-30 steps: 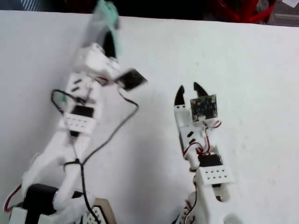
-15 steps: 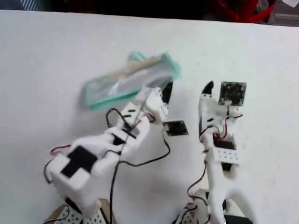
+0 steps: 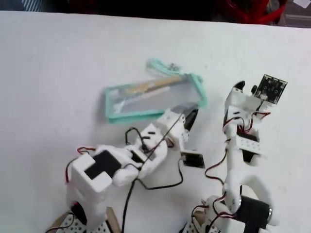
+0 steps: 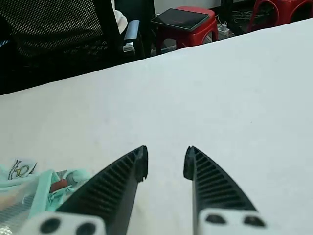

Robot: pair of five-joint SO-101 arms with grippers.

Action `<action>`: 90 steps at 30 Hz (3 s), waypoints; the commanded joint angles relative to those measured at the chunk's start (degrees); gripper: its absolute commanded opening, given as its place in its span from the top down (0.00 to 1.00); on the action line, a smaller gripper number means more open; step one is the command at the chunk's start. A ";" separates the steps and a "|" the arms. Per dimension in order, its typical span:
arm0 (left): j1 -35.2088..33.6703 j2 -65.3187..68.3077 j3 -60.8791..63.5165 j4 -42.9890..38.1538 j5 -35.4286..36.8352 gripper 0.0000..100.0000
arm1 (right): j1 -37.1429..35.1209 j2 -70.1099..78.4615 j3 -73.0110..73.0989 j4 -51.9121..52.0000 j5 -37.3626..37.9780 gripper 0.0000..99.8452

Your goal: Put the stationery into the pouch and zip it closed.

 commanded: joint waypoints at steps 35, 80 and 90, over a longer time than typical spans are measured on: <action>-8.31 -41.80 9.67 -5.80 -0.79 0.94 | -0.66 -0.48 -3.16 0.31 0.00 0.87; -45.49 -57.80 -97.14 161.76 61.89 0.90 | -11.12 -8.66 -5.19 13.32 13.89 0.87; -45.49 -80.66 -80.35 160.44 56.62 0.90 | -20.09 -44.53 -25.23 60.88 15.47 0.87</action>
